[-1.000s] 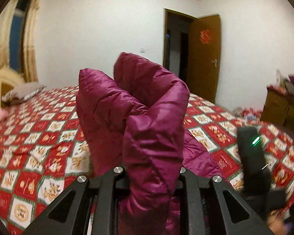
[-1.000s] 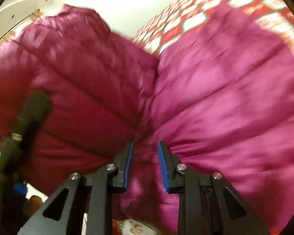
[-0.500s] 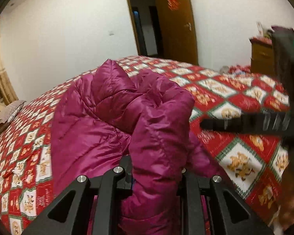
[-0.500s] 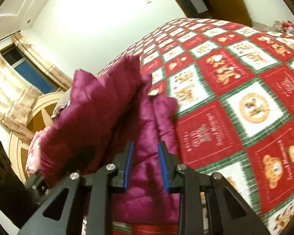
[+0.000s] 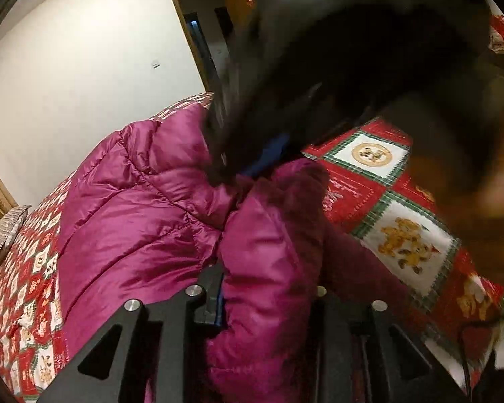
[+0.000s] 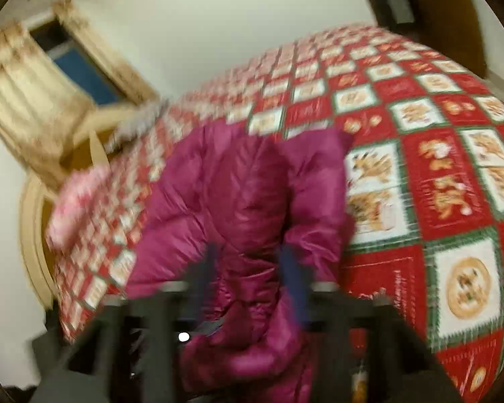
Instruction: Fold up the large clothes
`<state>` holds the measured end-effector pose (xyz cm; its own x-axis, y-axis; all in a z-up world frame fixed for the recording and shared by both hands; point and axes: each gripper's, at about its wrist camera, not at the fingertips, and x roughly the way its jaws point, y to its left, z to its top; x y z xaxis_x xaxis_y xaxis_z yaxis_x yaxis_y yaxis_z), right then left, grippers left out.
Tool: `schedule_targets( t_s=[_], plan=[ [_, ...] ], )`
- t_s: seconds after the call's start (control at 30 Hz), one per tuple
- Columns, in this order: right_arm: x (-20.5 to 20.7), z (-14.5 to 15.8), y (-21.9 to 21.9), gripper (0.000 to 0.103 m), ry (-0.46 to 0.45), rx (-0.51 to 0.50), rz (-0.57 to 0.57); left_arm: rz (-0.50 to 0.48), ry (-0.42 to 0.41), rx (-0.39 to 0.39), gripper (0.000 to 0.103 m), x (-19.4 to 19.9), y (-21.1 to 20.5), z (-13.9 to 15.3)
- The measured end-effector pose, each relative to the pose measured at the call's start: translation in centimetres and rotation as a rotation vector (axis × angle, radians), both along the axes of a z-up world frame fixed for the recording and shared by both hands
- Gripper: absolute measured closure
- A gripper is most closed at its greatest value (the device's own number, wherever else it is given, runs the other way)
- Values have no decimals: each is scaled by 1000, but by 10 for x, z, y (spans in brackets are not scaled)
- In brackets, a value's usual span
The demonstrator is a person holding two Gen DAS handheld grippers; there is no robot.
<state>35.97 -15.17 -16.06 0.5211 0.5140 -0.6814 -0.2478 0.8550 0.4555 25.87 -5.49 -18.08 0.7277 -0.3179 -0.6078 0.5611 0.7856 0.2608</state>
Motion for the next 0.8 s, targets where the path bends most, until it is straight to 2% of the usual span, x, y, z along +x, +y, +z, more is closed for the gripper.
schedule_targets(
  t_s=[0.1, 0.2, 0.27, 0.33, 0.43, 0.5, 0.53, 0.63, 0.7, 0.8],
  plan=[
    [5, -19, 6, 85, 41, -8, 19, -59, 23, -25, 65, -21, 20, 9],
    [4, -28, 1, 86, 51, 17, 11, -118, 45, -49, 46, -46, 41, 19],
    [5, -34, -3, 86, 62, 49, -3, -164, 55, -62, 43, -63, 54, 26],
    [3, -39, -10, 87, 72, 97, -16, -203, 96, -119, 43, -74, 75, 35],
    [-7, -42, -19, 89, 72, 153, -53, -189, 144, -273, 43, -65, 108, 55],
    [-17, -44, -22, 89, 58, 148, -77, -122, 140, -380, 41, -44, 130, 68],
    [-22, -45, -22, 89, 52, 143, -88, -57, 135, -427, 38, -25, 139, 74],
    [-29, -43, -20, 89, 43, 122, -97, 161, 132, -508, 37, 33, 160, 79],
    [-30, -38, -18, 89, 45, 97, -98, 301, 141, -541, 37, 73, 162, 73],
    [-30, -21, -13, 89, 31, 8, -96, 461, 226, -513, 37, 116, 151, 42]
  ],
)
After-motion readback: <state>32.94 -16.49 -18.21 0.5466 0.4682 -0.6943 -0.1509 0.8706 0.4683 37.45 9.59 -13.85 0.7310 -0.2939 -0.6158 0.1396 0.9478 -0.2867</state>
